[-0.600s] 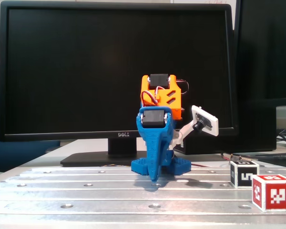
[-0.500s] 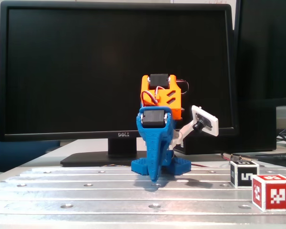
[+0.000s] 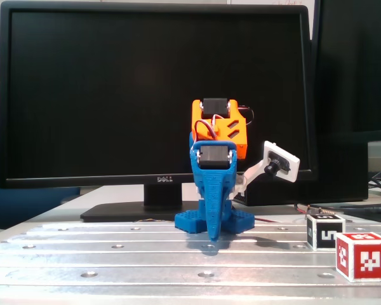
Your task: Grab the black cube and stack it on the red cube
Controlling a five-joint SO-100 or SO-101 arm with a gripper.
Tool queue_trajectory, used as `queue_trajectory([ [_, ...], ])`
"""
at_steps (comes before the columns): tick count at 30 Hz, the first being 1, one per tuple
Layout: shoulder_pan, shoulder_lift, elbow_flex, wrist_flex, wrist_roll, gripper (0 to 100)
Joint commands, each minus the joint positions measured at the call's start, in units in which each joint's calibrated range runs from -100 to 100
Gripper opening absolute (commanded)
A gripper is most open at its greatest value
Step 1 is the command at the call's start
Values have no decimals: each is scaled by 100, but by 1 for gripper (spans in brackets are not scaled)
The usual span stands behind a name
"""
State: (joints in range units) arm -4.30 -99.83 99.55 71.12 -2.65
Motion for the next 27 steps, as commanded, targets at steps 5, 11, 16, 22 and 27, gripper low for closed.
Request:
queue_trajectory([
  [5,27,50,0,40,28,1],
  [11,27,50,0,40,28,1],
  [16,-2,50,0,32,-9,1],
  [22,27,42,0,-421,-9,1],
  [27,35,42,0,-849,-9,1],
])
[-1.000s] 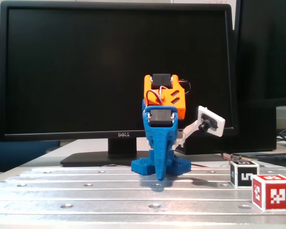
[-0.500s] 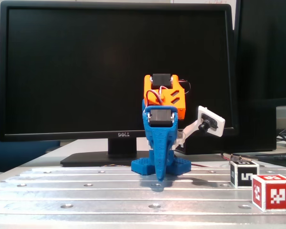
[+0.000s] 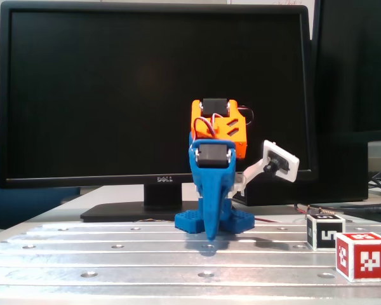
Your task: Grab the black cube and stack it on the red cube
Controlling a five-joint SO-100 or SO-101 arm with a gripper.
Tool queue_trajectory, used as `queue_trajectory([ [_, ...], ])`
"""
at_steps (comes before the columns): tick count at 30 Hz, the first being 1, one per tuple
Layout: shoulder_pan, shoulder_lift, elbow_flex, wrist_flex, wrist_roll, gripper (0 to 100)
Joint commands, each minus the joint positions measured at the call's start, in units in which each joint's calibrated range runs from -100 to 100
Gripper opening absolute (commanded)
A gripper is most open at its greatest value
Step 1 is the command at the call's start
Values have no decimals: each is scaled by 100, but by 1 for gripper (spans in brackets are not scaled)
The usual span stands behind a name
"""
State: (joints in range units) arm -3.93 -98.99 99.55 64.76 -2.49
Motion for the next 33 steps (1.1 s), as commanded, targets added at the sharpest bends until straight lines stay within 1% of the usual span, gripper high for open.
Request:
queue_trajectory([
  [1,5,-43,0,-273,-24,1],
  [9,-54,-35,-54,-452,-30,1],
  [19,-54,107,-669,-495,13,1],
  [24,-121,1127,-1257,-580,23,1],
  [33,-305,3892,-3229,-324,-24,1],
])
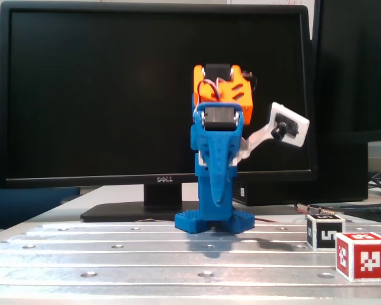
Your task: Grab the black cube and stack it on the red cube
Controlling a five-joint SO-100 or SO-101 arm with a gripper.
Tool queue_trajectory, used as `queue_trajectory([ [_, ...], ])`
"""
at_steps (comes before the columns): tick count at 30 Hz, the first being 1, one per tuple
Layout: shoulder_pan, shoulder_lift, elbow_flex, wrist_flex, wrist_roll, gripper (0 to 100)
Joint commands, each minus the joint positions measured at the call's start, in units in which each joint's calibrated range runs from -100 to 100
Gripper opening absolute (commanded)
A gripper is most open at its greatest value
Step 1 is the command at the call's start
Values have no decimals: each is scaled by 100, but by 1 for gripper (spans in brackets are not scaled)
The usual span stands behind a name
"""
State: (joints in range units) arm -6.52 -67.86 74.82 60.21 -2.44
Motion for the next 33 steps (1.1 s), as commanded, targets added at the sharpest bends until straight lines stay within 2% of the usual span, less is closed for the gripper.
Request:
queue_trajectory([
  [1,-46,1022,-937,191,-35,1],
  [4,-75,1715,-1616,439,-172,1],
  [11,-828,2952,-2973,1081,-1008,1],
  [20,-2239,3286,-3144,1252,-2186,1],
  [33,-3316,3562,-3271,1705,-2870,1],
])
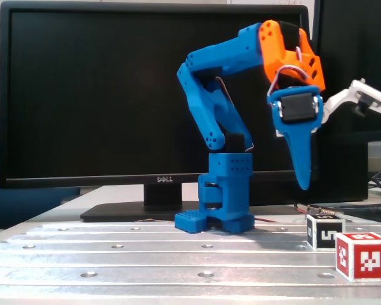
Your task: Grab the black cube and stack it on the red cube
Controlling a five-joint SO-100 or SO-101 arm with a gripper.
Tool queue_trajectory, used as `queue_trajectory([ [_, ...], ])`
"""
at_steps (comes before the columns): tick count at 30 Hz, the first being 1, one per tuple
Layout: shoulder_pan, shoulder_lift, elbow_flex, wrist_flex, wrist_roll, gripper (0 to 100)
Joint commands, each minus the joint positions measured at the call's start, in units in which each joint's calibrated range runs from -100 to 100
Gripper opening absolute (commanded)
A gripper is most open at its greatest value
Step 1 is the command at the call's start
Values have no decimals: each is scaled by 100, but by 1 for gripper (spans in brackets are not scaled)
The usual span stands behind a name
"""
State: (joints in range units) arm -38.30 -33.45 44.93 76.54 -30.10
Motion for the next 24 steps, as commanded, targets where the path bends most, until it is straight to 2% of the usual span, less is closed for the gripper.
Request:
queue_trajectory([
  [1,-205,212,-336,89,-152,1],
  [9,-700,513,-454,3,-252,1],
  [15,-1002,521,-255,-227,-457,1],
  [24,-1283,529,369,-672,-457,1],
])
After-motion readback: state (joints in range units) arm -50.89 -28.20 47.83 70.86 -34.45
